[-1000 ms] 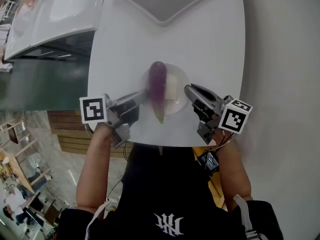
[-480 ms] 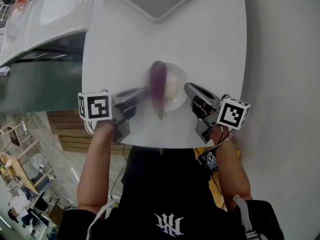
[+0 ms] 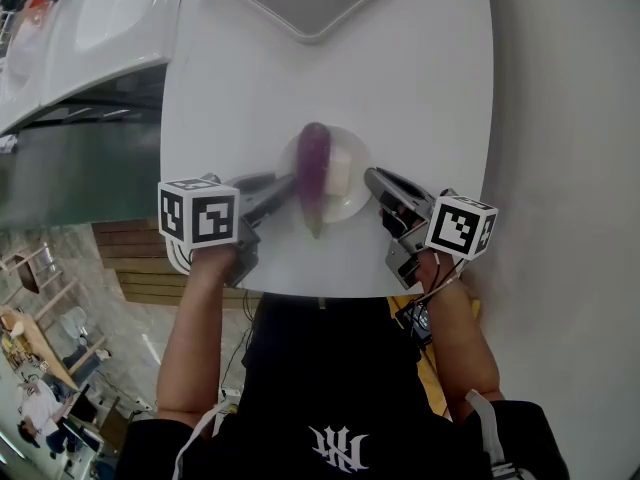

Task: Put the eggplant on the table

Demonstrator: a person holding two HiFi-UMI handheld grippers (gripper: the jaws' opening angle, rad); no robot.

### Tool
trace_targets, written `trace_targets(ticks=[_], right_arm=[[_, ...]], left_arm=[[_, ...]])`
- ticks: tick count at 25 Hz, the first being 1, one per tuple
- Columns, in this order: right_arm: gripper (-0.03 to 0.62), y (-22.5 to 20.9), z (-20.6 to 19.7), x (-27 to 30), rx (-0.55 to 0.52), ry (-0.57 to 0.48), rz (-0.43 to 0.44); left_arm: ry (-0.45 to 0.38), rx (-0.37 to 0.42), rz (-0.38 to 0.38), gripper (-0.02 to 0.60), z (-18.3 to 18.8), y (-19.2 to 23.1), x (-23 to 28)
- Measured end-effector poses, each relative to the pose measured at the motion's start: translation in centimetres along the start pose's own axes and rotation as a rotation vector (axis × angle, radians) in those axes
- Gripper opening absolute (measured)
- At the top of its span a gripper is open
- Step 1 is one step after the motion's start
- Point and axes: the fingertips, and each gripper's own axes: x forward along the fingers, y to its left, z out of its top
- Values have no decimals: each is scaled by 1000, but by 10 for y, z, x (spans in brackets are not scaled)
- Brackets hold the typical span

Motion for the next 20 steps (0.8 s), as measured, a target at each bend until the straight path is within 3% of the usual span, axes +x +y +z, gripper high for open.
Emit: trace_targets(ticks=[14, 20], right_arm=[[25, -11, -11, 9, -93, 101, -177], [25, -14, -11, 9, -116, 110, -205]], left_arm=[[100, 234, 212, 74, 0, 11, 2], [163, 399, 345, 92, 3, 15, 2]])
